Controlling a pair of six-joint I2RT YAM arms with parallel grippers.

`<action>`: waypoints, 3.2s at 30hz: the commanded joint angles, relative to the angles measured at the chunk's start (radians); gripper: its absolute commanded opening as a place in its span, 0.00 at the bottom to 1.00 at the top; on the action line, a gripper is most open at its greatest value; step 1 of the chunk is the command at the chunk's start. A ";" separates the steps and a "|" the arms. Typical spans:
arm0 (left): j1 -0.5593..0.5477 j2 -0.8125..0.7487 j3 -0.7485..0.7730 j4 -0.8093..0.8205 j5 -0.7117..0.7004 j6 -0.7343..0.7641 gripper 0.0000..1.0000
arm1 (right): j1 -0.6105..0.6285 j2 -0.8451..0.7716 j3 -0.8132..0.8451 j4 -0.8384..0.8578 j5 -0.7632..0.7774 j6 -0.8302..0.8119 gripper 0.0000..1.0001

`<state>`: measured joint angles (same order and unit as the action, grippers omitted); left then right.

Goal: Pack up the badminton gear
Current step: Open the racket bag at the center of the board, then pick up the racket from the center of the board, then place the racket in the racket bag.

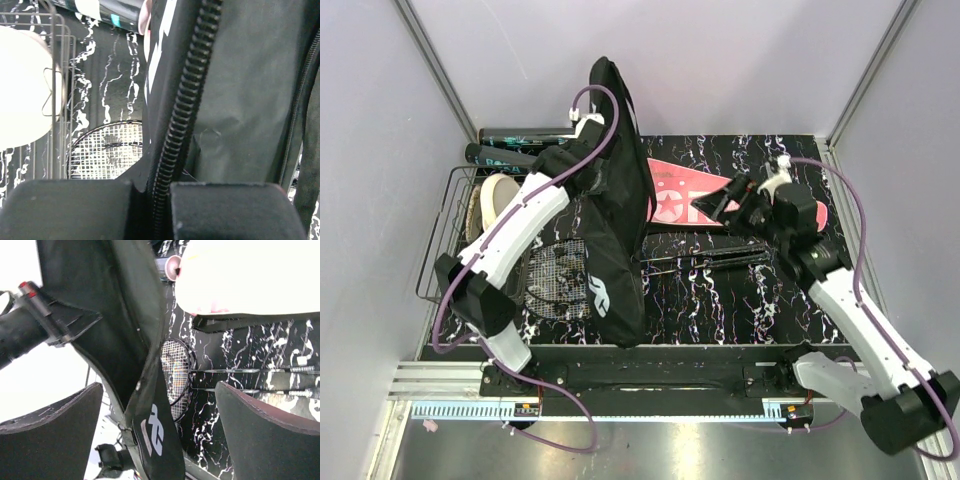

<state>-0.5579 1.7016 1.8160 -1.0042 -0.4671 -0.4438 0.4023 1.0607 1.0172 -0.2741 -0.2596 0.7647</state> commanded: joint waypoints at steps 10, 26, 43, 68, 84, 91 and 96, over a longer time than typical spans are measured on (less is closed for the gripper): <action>0.000 -0.209 -0.066 0.061 -0.067 0.013 0.00 | 0.024 0.355 -0.220 0.257 0.097 0.528 0.76; 0.000 -0.257 -0.132 0.119 0.019 0.004 0.00 | 0.185 0.636 -0.126 0.214 0.287 0.955 0.63; 0.001 -0.260 -0.155 0.139 -0.014 0.051 0.00 | 0.211 0.704 -0.192 0.443 0.408 1.147 0.01; 0.065 -0.060 -0.115 0.289 0.309 0.261 0.00 | -0.505 -0.038 0.032 0.480 -0.087 -0.363 0.00; 0.230 0.151 -0.015 0.256 1.001 0.332 0.00 | -0.517 0.287 0.600 0.674 -0.777 -0.189 0.00; 0.237 0.170 0.000 0.243 1.263 0.356 0.00 | -0.488 0.452 0.590 1.430 -1.036 0.336 0.00; 0.240 0.191 0.009 0.242 1.429 0.364 0.00 | -0.447 0.554 0.586 1.782 -1.044 0.599 0.00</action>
<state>-0.3252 1.8828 1.7695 -0.7933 0.7361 -0.1009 -0.0784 1.5867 1.5795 1.0695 -1.2430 1.0782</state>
